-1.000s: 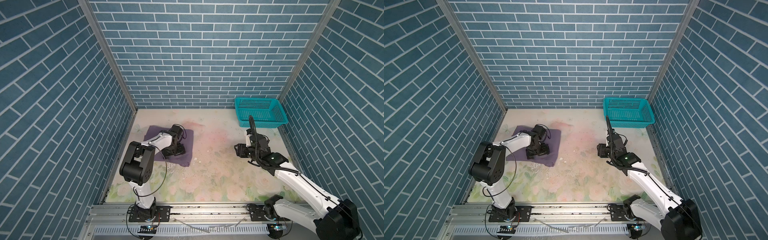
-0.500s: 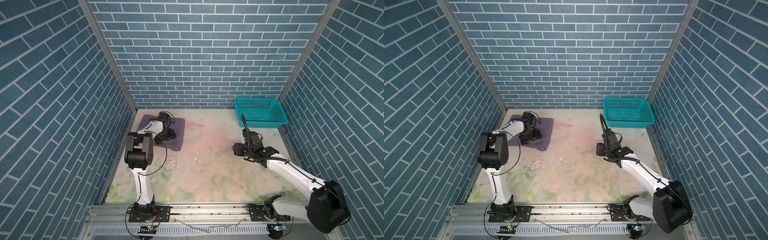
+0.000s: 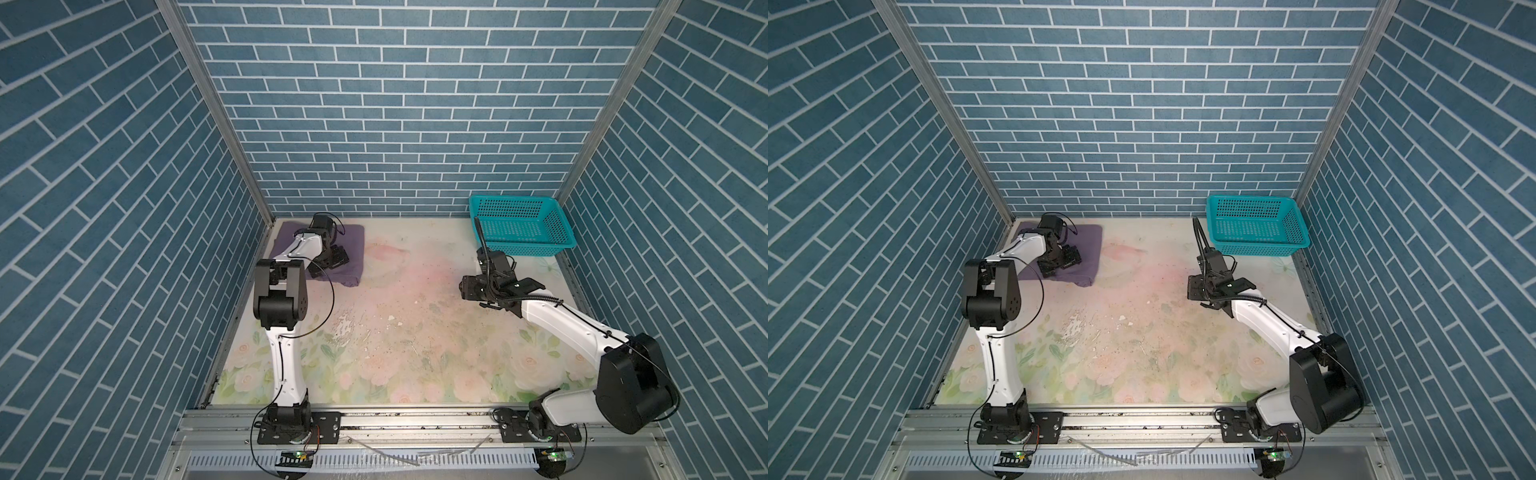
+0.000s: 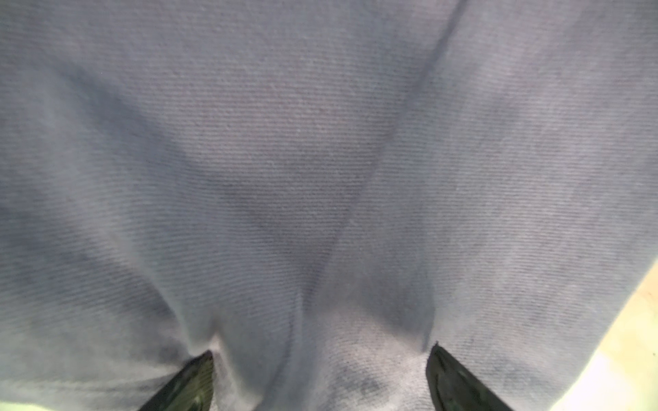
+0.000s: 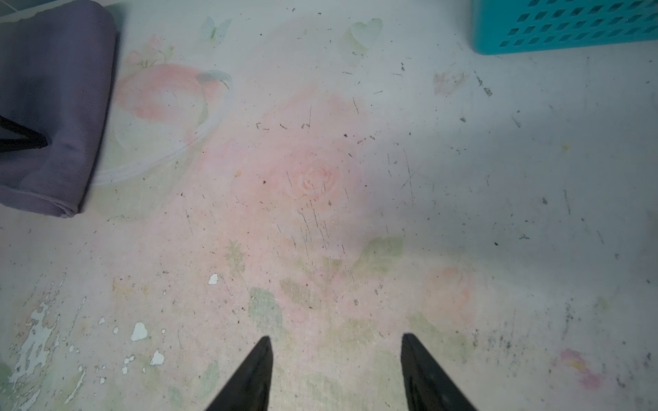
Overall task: Fold and stack the trousers
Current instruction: Move the trousers to the top-right of the table.
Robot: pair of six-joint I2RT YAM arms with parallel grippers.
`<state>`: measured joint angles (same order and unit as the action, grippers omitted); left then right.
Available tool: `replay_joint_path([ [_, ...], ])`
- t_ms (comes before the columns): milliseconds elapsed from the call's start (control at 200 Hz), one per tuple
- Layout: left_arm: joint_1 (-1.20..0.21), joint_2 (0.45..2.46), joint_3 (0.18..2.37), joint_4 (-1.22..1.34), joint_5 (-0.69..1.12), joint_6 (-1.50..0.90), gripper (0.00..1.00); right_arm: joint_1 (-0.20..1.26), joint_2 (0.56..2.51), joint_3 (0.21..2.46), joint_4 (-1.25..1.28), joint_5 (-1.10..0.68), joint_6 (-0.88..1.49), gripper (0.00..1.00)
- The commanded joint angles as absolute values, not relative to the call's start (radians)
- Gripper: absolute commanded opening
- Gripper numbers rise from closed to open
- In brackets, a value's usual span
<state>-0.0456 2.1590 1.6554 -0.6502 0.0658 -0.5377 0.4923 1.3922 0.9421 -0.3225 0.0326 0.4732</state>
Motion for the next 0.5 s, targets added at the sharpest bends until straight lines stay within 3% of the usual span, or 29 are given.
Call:
replay_joint_path([
  [0,-0.045,2.042,1.551,-0.643,0.089,-0.537,0.94,0.489,1.310,0.934,-0.308,0.040,0.472,0.59],
  [170,-0.048,1.903,1.439,-0.626,0.063,-0.542,0.95,0.488,1.188,0.859,-0.299,0.079,0.488,0.59],
  [325,-0.049,1.868,1.363,-0.603,0.074,-0.554,0.86,0.488,1.084,0.786,-0.285,0.115,0.520,0.58],
  [415,-0.049,1.889,1.363,-0.595,0.080,-0.559,0.73,0.489,1.033,0.754,-0.268,0.127,0.533,0.41],
  [495,-0.051,1.922,1.395,-0.591,0.094,-0.563,0.51,0.488,1.007,0.735,-0.258,0.139,0.538,0.16],
])
